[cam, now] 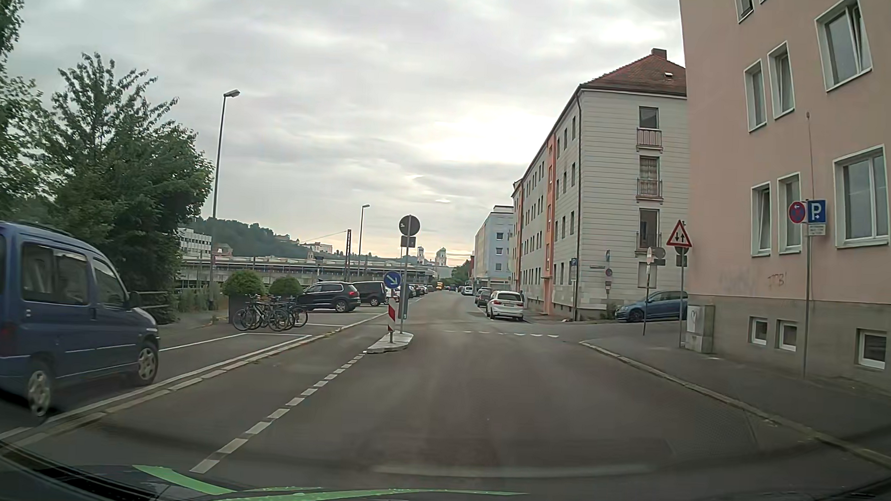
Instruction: Follow the waypoints while adhering to traffic rules and regulations
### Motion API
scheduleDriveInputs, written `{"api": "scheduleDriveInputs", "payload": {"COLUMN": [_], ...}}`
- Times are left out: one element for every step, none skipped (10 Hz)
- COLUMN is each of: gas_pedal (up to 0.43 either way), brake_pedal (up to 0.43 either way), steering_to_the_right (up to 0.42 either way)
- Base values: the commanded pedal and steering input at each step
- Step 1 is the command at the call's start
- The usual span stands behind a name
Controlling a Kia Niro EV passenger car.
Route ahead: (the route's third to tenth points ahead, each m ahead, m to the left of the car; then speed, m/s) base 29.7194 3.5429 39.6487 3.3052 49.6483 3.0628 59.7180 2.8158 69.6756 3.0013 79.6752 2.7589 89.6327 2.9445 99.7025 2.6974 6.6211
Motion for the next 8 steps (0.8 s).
{"api": "scheduleDriveInputs", "payload": {"gas_pedal": [0.0,0.0,0.0,0.0,0.0,0.0,0.0,0.0], "brake_pedal": [0.0,0.0,0.0,0.0,0.0,0.0,0.0,0.0], "steering_to_the_right": [0.031,0.035,0.036,0.036,0.036,0.036,0.033,0.024]}}
